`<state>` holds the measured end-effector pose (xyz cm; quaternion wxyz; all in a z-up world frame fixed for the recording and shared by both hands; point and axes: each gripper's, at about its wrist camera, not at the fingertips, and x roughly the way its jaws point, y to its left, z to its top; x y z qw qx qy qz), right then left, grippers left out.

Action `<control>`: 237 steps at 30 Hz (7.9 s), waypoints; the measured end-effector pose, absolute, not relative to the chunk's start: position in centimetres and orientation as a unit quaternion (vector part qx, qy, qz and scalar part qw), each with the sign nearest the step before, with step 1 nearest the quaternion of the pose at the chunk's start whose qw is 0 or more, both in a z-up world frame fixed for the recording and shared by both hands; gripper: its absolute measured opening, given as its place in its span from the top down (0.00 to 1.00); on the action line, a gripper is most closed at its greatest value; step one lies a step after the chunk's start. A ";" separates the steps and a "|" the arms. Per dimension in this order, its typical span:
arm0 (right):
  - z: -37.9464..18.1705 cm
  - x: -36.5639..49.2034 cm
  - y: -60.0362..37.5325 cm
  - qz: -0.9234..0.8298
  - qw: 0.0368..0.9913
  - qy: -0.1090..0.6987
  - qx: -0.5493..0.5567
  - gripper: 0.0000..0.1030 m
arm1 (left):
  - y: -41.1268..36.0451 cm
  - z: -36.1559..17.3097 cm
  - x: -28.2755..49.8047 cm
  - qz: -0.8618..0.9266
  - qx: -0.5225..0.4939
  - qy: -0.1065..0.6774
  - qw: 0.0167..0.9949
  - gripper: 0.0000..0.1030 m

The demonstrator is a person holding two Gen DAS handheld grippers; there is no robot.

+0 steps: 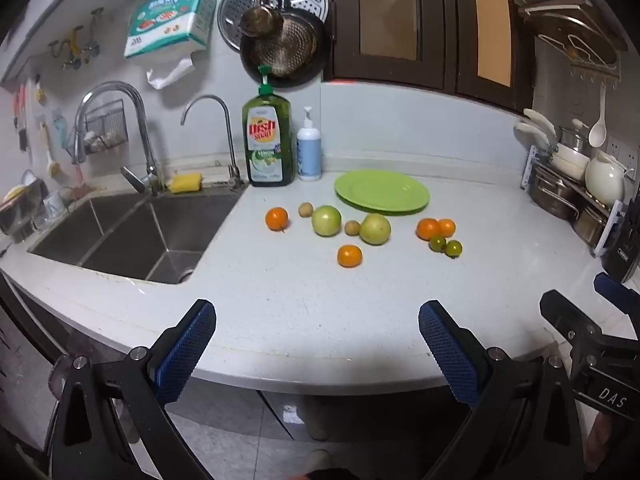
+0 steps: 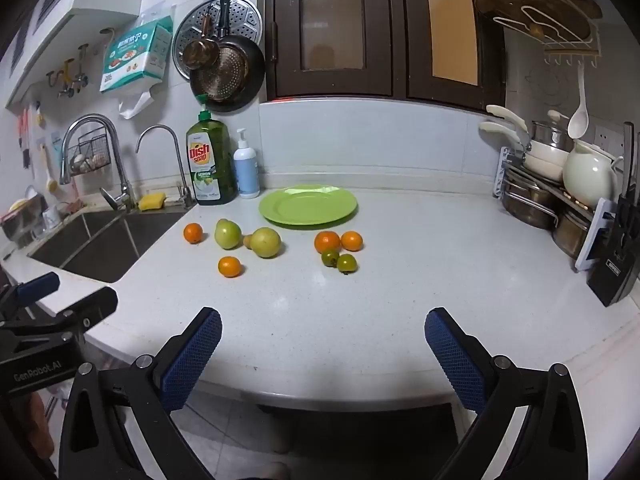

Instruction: Organize fruits

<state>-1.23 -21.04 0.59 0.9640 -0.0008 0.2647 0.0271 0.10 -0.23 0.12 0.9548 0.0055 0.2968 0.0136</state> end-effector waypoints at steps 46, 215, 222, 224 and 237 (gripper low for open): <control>0.9 -1.2 -21.7 0.044 0.963 0.266 0.007 0.00 | -0.9 0.7 -0.9 0.001 -0.001 0.286 0.958 0.00; -0.6 25.6 -19.4 0.132 0.929 0.345 0.009 0.70 | -3.7 0.3 27.4 -0.149 0.027 0.343 0.927 0.65; -0.4 30.7 -19.9 0.132 0.924 0.359 -0.006 0.70 | -4.9 0.4 32.4 -0.162 0.039 0.355 0.920 0.65; -0.5 32.1 -20.1 0.136 0.922 0.363 -0.008 0.70 | -5.3 0.2 34.0 -0.166 0.043 0.363 0.916 0.66; -4.8 40.4 -20.9 0.137 0.892 0.431 -0.007 0.70 | -6.7 -2.8 42.3 -0.179 0.056 0.420 0.888 0.75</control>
